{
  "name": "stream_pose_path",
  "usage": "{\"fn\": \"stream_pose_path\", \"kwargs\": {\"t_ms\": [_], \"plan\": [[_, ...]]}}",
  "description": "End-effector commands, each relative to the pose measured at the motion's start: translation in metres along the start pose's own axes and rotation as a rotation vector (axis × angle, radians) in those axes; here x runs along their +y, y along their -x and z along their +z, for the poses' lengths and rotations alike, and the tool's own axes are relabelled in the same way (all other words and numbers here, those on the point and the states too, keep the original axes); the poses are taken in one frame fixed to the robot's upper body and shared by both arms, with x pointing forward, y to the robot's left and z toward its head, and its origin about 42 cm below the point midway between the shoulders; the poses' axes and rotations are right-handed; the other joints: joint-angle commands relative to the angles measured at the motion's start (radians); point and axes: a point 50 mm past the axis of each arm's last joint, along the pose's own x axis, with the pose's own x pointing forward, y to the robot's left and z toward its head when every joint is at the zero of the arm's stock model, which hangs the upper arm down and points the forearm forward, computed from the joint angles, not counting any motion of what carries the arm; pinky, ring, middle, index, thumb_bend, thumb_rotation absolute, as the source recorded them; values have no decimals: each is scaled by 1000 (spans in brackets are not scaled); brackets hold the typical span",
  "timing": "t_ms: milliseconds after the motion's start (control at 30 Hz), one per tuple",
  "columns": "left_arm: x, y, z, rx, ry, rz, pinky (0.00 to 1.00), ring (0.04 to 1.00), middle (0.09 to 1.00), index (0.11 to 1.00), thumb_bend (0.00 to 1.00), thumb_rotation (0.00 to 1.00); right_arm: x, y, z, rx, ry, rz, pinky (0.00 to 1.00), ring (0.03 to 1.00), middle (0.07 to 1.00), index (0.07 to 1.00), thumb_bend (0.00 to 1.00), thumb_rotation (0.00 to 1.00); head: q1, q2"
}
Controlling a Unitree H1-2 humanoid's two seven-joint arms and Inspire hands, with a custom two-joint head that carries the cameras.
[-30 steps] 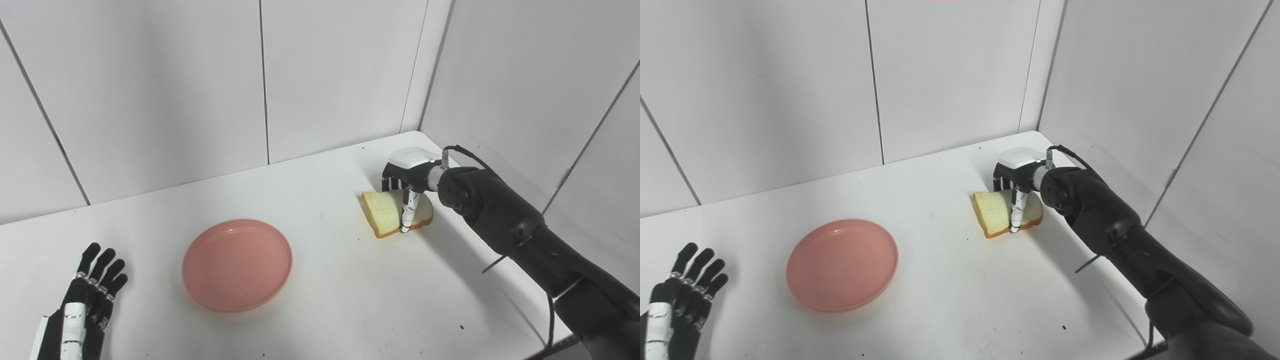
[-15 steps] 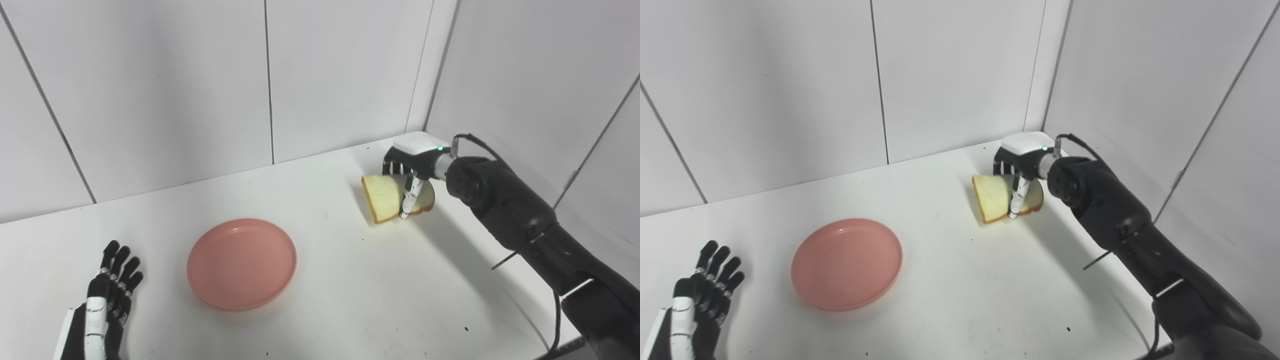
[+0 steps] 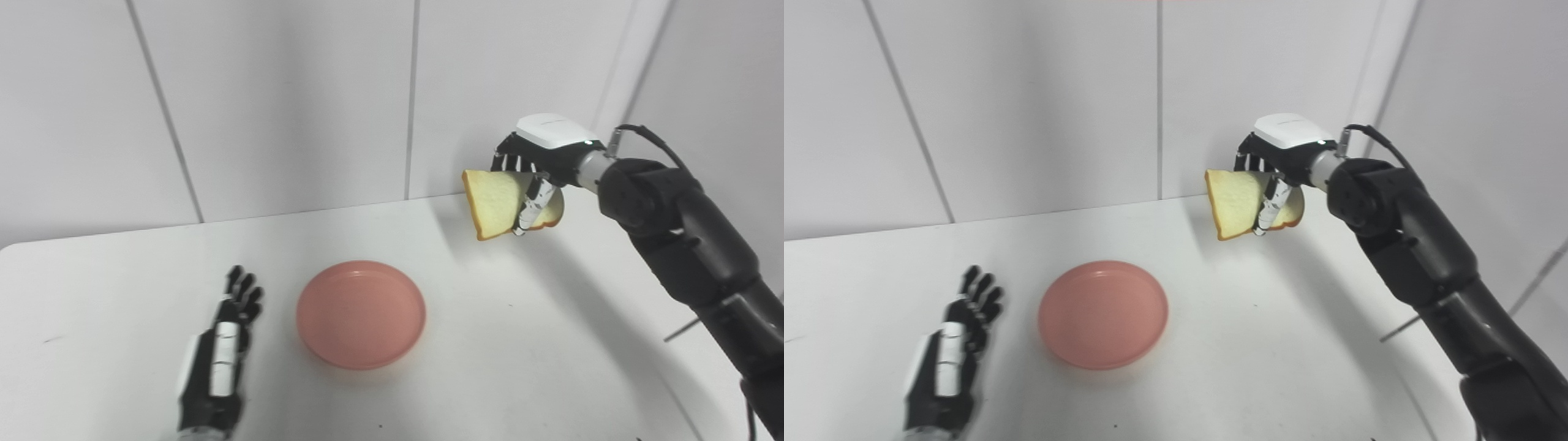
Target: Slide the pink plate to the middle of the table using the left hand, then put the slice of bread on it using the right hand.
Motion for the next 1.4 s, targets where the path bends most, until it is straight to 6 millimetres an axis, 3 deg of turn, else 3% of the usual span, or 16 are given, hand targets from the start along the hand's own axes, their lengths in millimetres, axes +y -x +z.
{"fn": "stream_pose_path", "kwargs": {"t_ms": [0, 333, 467, 633, 1000, 1367], "plan": [[-10, -14, 18, -103, -12, -10, 966, 949, 971, 966, 723, 952, -33, 0, 13, -40, 12, -87, 376, 389, 488, 518, 516, 0, 2, 0], [-30, -27, 14, -85, 10, 27, 943, 916, 936, 926, 793, 885, -24, -34, 86, -239, -38, -89, 386, 391, 492, 515, 516, 0, 96, 0], [-34, -30, 13, -104, -23, 40, 891, 906, 919, 915, 771, 922, -15, -46, 114, -312, -82, -74, 376, 389, 491, 526, 515, 0, 112, 3], [-35, -31, 18, -108, -23, 36, 896, 919, 926, 922, 749, 937, -2, -55, 144, -366, -102, -32, 391, 403, 502, 522, 515, 0, 120, 8], [-38, -31, 24, -102, -10, 55, 889, 911, 915, 913, 716, 925, 32, -63, 175, -430, -50, 45, 355, 374, 494, 541, 511, 0, 128, 20], [-38, -31, 32, -88, -16, 69, 903, 913, 909, 911, 736, 920, 48, -59, 172, -437, -7, 101, 339, 372, 486, 536, 512, 0, 122, 38]]}}
